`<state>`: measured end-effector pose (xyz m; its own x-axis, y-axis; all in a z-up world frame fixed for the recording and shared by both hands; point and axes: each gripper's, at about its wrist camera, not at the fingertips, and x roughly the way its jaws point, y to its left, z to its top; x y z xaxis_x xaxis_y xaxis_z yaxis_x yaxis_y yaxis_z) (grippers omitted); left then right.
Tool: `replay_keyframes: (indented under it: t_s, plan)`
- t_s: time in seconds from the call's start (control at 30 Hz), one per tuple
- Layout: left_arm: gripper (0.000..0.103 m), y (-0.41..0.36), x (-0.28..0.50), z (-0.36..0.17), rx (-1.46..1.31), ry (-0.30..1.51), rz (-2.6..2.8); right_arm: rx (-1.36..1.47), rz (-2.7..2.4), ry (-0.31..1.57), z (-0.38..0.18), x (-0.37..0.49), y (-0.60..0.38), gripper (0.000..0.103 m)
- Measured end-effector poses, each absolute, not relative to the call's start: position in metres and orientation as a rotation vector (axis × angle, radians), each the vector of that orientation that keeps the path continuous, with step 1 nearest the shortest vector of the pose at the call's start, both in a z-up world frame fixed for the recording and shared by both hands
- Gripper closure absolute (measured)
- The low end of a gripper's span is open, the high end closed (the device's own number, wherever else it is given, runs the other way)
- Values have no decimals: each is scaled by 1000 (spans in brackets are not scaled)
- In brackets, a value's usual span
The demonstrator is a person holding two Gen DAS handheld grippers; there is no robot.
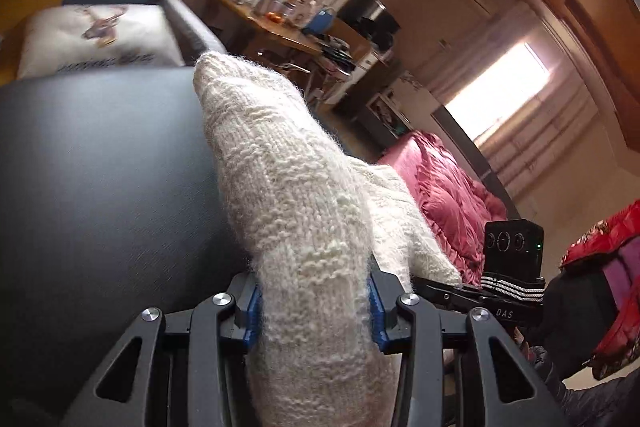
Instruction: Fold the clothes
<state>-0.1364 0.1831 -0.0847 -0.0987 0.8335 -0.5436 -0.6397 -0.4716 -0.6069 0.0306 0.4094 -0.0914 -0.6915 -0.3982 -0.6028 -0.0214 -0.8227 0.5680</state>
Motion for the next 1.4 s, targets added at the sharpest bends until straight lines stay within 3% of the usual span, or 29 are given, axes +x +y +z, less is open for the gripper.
replay_keyframes:
  t_s: [0.27,0.43,0.6,0.8,0.87,0.93,0.97,1.1,1.3,1.4]
  plan:
    - [61,311,-162,-76,-1079,-40,1714,1037,-2785,-903,-69,52,488,62]
    - [61,376,-174,-115,-1170,138,1745,1110,-2852,-1009,-91,52,523,66]
    - [57,379,-179,-146,-1226,141,1784,1202,-2841,-1082,-139,60,547,66]
    - [48,376,-176,-140,-1234,123,1822,1181,-2874,-1062,-138,65,546,63]
    - [43,368,-175,-137,-1245,123,1866,1177,-2875,-1065,-136,68,546,59]
    - [43,358,-174,-131,-1228,136,1926,1181,-2878,-1076,-132,71,545,41]
    - [43,350,-169,-124,-1209,149,1969,1178,-2886,-1073,-127,72,544,36]
    - [43,322,-156,-99,-1181,189,2133,1165,-2960,-993,-102,81,535,31]
    - [43,281,-110,-69,-1119,224,2312,1094,-3112,-744,-61,99,491,3]
    - [43,269,-83,-58,-1100,222,2327,1177,-3194,-635,-50,96,469,0]
